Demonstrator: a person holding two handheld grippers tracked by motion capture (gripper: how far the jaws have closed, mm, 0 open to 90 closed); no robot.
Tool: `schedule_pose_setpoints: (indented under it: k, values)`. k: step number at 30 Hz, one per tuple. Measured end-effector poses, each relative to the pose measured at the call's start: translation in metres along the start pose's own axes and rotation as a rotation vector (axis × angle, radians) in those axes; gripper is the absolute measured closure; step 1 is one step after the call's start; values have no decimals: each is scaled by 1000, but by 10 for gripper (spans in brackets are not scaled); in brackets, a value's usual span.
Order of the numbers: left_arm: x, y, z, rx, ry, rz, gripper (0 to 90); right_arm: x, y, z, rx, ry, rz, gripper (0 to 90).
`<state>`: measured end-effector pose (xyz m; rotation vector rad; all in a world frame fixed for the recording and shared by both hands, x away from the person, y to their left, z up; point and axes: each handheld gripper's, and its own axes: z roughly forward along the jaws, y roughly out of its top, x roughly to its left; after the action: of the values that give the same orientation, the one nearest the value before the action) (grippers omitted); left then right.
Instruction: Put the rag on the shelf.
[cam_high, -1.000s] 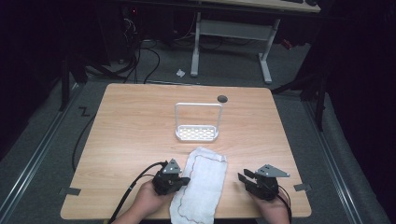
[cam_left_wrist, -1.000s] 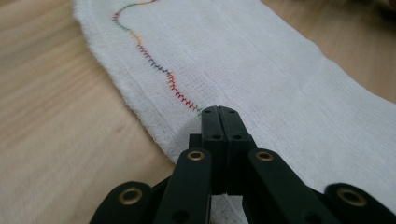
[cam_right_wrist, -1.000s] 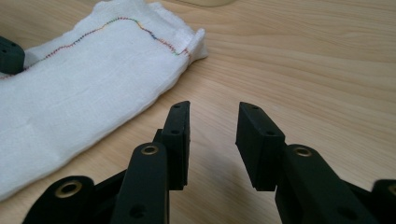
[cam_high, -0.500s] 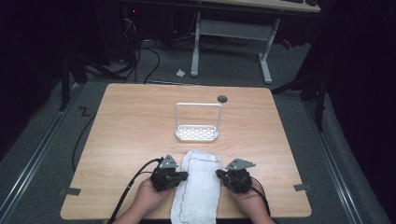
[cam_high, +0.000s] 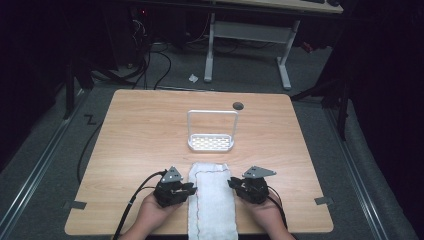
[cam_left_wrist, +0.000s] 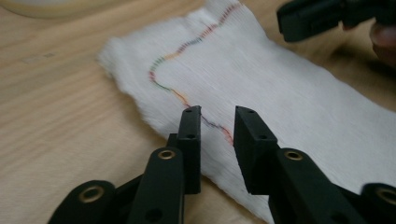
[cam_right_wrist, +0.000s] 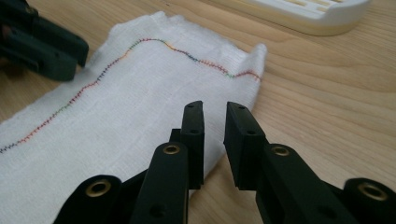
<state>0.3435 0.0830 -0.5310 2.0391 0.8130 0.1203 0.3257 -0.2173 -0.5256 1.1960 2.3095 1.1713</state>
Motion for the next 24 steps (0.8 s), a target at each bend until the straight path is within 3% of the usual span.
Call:
schedule_pose_setpoints:
  k: [4,9,11,12,15,19,24]
  values:
    - [14,6,0,-66,77,-62,590,-6,-6,-1,10,-24,12,712]
    - [24,12,11,-61,164,-30,548,-6,-4,-5,-20,-31,13,710]
    - [26,15,19,-65,166,-48,541,-8,-5,-6,-20,-32,13,711]
    - [28,18,27,-45,171,-70,549,-8,-5,-6,-21,-32,13,711]
    - [28,21,34,-23,170,-85,569,-9,-6,-6,-19,-33,20,712]
    - [22,26,41,-13,205,-67,625,-10,-6,-7,-26,-33,22,712]
    - [18,26,43,-15,198,-85,721,-10,-5,-4,-28,-32,31,672]
